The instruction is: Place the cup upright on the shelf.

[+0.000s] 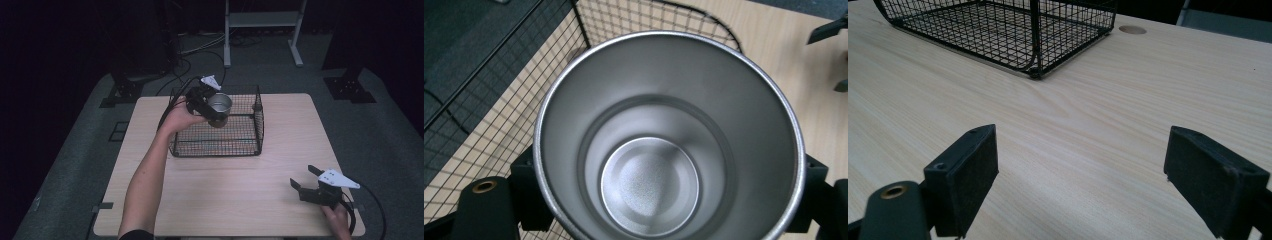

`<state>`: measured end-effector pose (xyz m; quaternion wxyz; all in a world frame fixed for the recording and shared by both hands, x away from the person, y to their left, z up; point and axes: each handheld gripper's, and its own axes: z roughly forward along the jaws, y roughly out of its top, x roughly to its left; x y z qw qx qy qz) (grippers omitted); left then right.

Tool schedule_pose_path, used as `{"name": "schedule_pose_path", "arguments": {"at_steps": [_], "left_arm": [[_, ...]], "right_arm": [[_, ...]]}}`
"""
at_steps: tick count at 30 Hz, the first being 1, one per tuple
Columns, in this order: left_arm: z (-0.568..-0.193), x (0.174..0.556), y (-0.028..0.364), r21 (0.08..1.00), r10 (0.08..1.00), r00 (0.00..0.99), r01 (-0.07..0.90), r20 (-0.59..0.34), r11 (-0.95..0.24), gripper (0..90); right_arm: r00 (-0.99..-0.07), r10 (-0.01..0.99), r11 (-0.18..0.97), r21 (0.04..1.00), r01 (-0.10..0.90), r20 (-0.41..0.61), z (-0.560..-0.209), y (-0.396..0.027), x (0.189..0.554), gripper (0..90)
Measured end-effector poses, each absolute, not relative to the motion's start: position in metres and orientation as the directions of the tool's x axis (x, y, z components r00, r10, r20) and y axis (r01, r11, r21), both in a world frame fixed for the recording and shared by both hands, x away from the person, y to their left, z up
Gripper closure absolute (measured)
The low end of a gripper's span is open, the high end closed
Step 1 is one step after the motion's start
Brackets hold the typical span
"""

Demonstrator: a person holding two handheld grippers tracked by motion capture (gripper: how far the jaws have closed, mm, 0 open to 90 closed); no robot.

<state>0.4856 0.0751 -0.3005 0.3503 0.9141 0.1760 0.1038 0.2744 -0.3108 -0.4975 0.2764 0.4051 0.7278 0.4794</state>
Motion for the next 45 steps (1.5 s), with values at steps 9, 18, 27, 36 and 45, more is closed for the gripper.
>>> {"name": "schedule_pose_path", "arguments": {"at_steps": [9,18,27,36,45], "left_arm": [[-0.317,0.503,0.075,0.671,0.431,0.902,0.3,0.033,-0.678,17.9],[-0.337,0.518,0.068,0.661,0.424,0.906,0.325,-0.012,-0.676,17.9],[-0.354,0.528,0.063,0.636,0.422,0.906,0.34,-0.025,-0.693,17.9],[-0.367,0.533,0.056,0.62,0.435,0.9,0.358,-0.03,-0.698,17.9],[-0.387,0.538,0.055,0.606,0.471,0.882,0.393,-0.034,-0.692,17.8]], "right_arm": [[-0.52,0.854,0.21,0.922,0.325,-0.011,-0.498,-0.311,0.275,13.4],[-0.52,0.854,0.204,0.922,0.33,-0.003,-0.497,-0.312,0.275,13.4],[-0.521,0.853,0.203,0.922,0.328,-0.003,-0.497,-0.312,0.275,13.4],[-0.52,0.854,0.202,0.923,0.327,-0.002,-0.498,-0.312,0.275,13.4],[-0.519,0.855,0.196,0.923,0.33,0.004,-0.497,-0.312,0.275,13.4]]}}
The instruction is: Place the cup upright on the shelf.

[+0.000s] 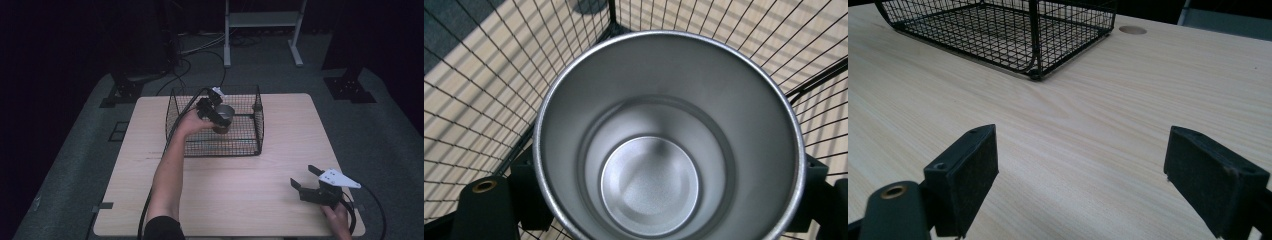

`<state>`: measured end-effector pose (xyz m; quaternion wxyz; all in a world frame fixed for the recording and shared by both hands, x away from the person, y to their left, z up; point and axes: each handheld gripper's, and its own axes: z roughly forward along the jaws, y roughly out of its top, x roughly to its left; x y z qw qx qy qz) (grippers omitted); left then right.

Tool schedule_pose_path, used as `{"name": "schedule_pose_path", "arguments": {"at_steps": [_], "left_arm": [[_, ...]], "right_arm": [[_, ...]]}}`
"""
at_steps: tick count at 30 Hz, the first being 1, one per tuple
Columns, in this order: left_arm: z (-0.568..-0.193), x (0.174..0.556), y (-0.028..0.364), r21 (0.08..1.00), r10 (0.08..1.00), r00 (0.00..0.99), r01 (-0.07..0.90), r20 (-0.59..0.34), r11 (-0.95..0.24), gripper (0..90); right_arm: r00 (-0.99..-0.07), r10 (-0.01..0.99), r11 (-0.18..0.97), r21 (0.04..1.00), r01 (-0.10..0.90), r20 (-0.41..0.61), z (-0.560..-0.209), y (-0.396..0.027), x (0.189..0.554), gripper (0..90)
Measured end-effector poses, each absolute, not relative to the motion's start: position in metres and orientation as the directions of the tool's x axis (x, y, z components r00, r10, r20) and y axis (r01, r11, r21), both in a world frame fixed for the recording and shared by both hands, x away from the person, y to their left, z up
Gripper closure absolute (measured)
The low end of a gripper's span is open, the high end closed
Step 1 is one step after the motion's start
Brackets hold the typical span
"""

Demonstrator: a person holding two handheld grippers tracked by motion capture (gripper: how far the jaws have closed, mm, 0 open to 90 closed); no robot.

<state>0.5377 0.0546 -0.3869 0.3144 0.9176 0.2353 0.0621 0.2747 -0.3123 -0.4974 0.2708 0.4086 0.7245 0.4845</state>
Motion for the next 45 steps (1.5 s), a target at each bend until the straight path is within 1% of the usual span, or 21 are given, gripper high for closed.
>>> {"name": "schedule_pose_path", "arguments": {"at_steps": [4,8,15,20,27,33,39,41,45], "left_arm": [[-0.394,0.54,0.054,0.59,0.471,0.881,0.403,-0.043,-0.7,17.8],[-0.401,0.541,0.051,0.564,0.476,0.879,0.409,-0.031,-0.718,17.8],[-0.406,0.544,0.047,0.554,0.484,0.875,0.419,-0.033,-0.72,17.8],[-0.413,0.546,0.045,0.537,0.486,0.872,0.437,-0.057,-0.721,17.8],[-0.415,0.548,0.047,0.53,0.487,0.871,0.443,-0.064,-0.723,17.7],[-0.419,0.549,0.05,0.499,0.497,0.867,0.445,-0.032,-0.744,17.7],[-0.419,0.548,0.052,0.487,0.502,0.865,0.449,-0.026,-0.749,17.5],[-0.418,0.548,0.053,0.481,0.505,0.863,0.452,-0.024,-0.751,17.0],[-0.415,0.547,0.056,0.5,0.505,0.862,0.454,-0.038,-0.737,13.6]], "right_arm": [[-0.518,0.855,0.194,0.924,0.329,0.005,-0.498,-0.313,0.275,13.4],[-0.519,0.855,0.196,0.924,0.329,0.003,-0.498,-0.313,0.275,13.4],[-0.521,0.853,0.198,0.924,0.328,0.003,-0.498,-0.313,0.275,13.4],[-0.522,0.853,0.198,0.924,0.327,0.002,-0.498,-0.313,0.275,13.4],[-0.524,0.852,0.199,0.924,0.326,0.001,-0.498,-0.312,0.275,13.4],[-0.525,0.851,0.203,0.924,0.325,-0.002,-0.498,-0.312,0.275,13.4],[-0.525,0.851,0.203,0.924,0.325,-0.003,-0.498,-0.312,0.275,13.4],[-0.525,0.851,0.203,0.924,0.325,-0.002,-0.498,-0.312,0.275,13.4],[-0.526,0.851,0.205,0.924,0.324,-0.005,-0.498,-0.312,0.274,13.4]]}}
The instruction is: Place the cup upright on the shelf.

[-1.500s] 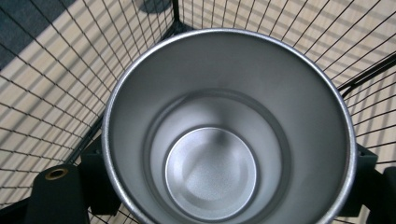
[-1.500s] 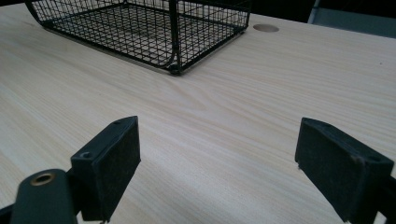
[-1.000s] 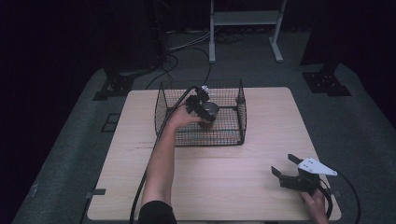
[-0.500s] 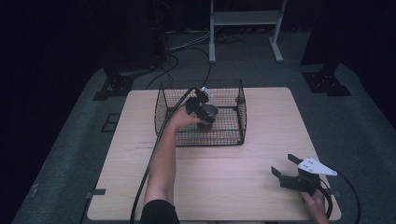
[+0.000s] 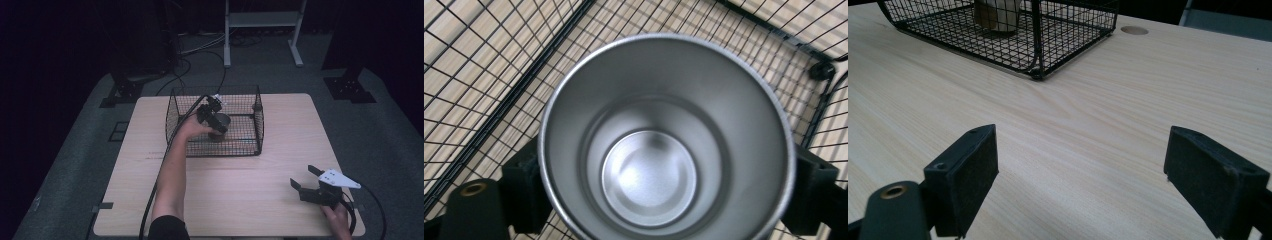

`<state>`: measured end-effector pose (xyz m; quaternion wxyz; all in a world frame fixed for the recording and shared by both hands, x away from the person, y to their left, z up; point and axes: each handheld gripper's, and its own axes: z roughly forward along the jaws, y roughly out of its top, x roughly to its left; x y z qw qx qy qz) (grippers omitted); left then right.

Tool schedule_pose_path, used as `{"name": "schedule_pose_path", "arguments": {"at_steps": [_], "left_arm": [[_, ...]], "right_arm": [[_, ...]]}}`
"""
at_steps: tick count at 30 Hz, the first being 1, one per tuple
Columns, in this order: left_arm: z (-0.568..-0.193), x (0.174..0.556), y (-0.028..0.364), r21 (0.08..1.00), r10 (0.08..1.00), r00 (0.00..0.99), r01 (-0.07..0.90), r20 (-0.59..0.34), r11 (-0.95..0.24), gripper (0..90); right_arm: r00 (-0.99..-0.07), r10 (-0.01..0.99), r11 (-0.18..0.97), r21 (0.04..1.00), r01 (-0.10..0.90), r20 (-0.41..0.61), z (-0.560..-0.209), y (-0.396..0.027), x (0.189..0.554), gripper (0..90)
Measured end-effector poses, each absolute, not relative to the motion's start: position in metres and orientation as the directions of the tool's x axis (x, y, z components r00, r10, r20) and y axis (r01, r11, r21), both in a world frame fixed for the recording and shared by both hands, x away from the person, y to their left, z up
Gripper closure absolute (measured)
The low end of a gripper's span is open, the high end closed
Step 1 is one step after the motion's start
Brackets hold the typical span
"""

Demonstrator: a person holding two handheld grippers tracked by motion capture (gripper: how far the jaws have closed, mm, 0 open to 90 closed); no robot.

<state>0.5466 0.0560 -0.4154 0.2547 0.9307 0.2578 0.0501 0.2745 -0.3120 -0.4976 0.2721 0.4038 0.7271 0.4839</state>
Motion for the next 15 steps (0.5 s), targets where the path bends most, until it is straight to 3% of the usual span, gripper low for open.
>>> {"name": "schedule_pose_path", "arguments": {"at_steps": [15], "left_arm": [[-0.4118,0.5407,0.0585,0.497,0.503,0.864,0.451,-0.033,-0.742,10.7]], "right_arm": [[-0.526,0.851,0.204,0.923,0.327,-0.001,-0.4975,-0.3122,0.2746,13.4]]}}
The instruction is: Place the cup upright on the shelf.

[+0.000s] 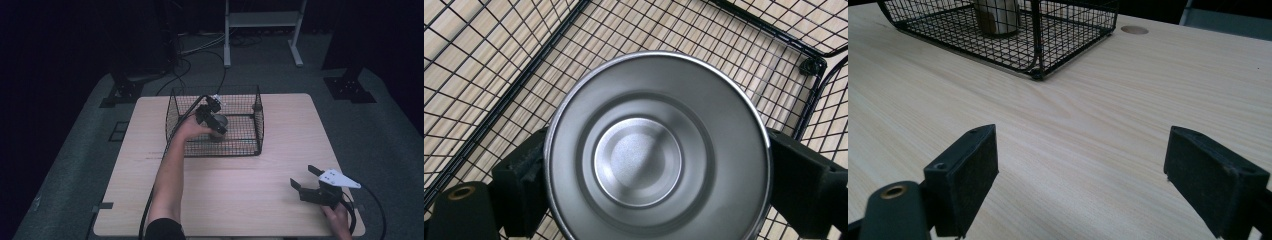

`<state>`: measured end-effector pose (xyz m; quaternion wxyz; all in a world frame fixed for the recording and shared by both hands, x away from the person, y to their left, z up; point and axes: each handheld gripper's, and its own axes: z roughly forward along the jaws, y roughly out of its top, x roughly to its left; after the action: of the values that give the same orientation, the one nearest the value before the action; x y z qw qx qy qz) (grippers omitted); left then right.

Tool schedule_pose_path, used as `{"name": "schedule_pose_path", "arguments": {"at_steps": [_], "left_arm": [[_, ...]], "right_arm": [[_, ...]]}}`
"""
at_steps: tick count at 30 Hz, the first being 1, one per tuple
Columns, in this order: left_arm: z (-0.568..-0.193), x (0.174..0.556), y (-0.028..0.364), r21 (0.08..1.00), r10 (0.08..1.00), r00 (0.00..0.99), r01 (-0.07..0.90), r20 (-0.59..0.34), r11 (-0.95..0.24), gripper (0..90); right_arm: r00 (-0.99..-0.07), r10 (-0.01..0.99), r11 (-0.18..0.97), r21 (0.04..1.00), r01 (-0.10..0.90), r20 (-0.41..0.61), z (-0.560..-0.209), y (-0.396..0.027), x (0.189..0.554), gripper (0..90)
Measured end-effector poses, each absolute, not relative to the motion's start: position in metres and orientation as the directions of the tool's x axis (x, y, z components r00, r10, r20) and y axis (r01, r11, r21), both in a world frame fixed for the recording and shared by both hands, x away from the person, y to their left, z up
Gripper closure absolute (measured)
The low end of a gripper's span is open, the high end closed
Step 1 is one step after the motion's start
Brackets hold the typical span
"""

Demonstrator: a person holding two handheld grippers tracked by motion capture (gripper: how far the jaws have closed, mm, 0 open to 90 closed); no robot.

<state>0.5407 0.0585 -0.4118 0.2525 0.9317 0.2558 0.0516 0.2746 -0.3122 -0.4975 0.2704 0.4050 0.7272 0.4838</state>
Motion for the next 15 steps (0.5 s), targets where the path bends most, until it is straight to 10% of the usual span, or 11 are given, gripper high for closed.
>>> {"name": "schedule_pose_path", "arguments": {"at_steps": [15], "left_arm": [[-0.401,0.534,0.063,0.535,0.505,0.863,0.435,-0.018,-0.724,5.1]], "right_arm": [[-0.524,0.851,0.177,0.927,0.33,0.023,-0.498,-0.315,0.276,13.4]]}}
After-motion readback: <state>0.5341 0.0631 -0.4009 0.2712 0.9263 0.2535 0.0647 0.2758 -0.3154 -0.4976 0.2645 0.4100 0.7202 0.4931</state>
